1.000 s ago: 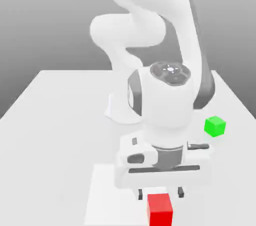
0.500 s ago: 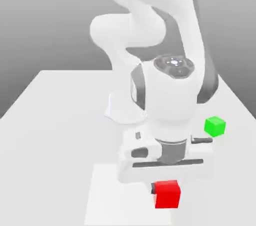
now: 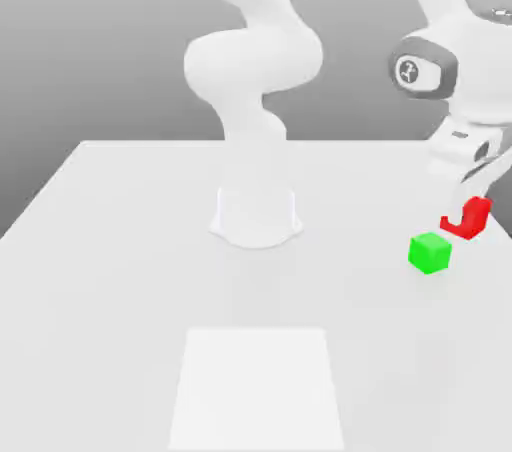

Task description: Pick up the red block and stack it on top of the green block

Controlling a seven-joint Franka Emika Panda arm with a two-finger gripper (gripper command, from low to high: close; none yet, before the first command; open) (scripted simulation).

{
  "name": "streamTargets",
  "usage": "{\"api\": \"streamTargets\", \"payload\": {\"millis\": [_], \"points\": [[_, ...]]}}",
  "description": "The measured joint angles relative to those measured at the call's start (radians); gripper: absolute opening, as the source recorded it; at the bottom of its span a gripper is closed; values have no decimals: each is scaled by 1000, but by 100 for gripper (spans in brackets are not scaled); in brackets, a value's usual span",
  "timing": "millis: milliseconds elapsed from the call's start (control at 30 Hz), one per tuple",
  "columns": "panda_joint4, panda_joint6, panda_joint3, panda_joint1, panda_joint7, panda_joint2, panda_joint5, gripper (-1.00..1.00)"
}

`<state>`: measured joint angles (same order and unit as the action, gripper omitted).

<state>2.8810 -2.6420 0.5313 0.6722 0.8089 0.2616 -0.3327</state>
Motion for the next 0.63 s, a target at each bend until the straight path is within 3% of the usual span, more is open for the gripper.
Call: {"api": "streamTargets", "payload": {"millis": [167,633], "points": [[49,-41,77,0,58,-6,61,-100],[51,-170,156,-182,305,-198,422,-100]]}}
